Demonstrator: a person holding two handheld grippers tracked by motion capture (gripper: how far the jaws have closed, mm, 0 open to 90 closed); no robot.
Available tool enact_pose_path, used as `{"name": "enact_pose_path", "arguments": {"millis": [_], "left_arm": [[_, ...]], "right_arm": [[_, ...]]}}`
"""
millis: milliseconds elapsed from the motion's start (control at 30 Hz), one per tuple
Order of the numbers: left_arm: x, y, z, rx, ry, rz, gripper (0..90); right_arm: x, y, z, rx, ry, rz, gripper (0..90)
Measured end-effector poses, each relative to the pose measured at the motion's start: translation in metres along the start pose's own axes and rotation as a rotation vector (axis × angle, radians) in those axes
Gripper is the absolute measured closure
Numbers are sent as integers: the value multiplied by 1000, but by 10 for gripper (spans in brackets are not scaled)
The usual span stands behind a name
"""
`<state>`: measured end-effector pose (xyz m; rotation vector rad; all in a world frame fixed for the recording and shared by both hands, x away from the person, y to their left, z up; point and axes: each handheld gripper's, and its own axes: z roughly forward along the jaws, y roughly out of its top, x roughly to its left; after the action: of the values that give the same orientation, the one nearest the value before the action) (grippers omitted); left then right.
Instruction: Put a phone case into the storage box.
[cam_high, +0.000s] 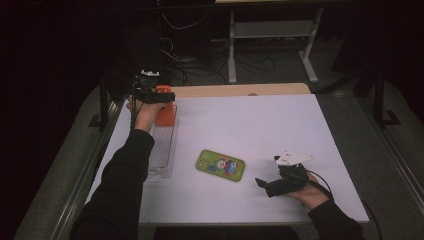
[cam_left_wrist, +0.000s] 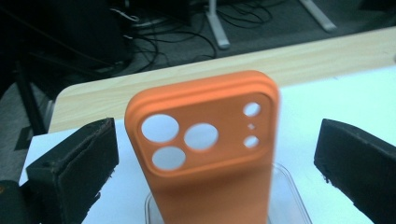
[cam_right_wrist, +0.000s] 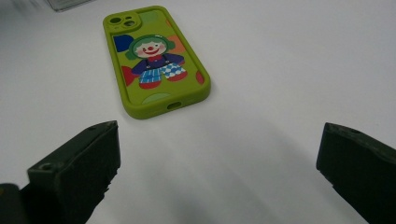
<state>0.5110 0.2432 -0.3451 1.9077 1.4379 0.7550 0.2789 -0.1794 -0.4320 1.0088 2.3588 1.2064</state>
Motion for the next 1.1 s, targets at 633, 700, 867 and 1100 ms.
{"name": "enact_pose_path", "arguments": {"millis": [633, 700, 867, 1100], "left_arm": [[-12, -28, -69, -23, -339, 142, 0], [-19, -34, -74, -29, -379, 163, 0], [-38, -47, -83, -44, -456, 213, 0], [-60, -68, -96, -76, -498, 259, 0]], "right_arm": [[-2, 4, 0, -2, -3, 11, 0], [-2, 3, 0, 4, 2, 16, 0], [-4, 3, -1, -7, -1, 13, 0], [-3, 4, -5, -6, -11, 25, 0]]}}
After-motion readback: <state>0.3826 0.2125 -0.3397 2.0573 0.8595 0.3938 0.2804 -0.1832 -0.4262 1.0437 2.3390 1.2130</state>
